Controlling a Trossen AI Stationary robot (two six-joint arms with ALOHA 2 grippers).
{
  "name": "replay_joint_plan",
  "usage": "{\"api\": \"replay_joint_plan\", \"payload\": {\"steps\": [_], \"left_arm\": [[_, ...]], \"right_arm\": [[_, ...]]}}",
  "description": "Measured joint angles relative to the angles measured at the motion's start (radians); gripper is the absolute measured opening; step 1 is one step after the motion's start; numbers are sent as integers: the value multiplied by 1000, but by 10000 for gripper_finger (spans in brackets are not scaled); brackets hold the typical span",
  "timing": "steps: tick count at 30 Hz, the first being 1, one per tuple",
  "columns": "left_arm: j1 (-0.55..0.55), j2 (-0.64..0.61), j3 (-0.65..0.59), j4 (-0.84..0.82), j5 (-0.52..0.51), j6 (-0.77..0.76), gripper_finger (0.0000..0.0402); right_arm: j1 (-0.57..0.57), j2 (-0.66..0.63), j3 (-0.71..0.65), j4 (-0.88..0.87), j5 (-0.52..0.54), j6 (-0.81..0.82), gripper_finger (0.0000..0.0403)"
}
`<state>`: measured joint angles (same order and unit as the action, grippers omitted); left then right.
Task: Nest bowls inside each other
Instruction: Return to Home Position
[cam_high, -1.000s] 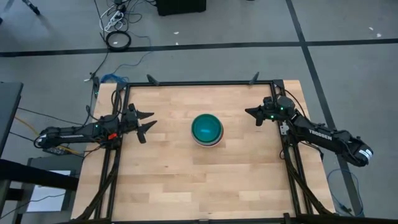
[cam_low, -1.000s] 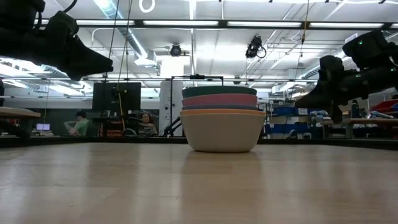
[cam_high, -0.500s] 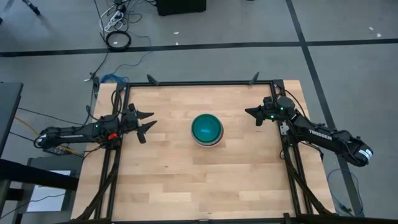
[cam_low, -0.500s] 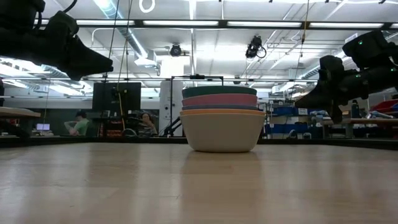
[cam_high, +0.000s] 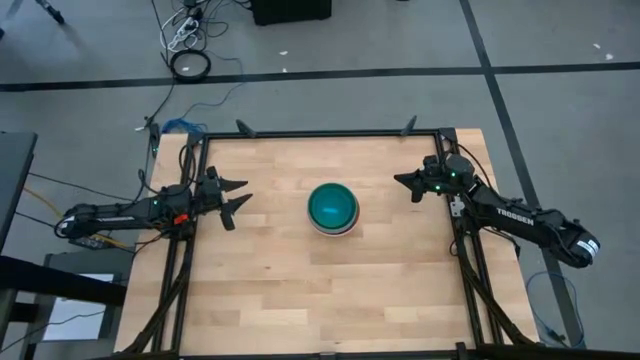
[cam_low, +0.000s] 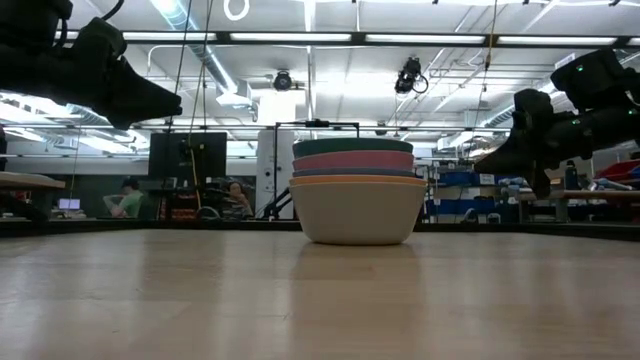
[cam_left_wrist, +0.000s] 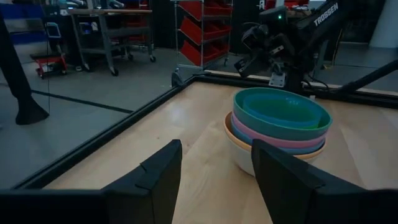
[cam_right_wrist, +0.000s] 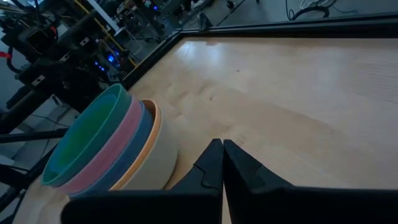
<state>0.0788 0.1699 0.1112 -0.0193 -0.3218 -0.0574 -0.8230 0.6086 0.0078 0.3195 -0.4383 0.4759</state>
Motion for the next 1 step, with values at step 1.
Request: {"api": "replay_joint_plan", "payload": {"steps": [1], "left_arm": [[0,0,0,0,0,0,202]], "right_arm": [[0,0,0,0,0,0,1]]}}
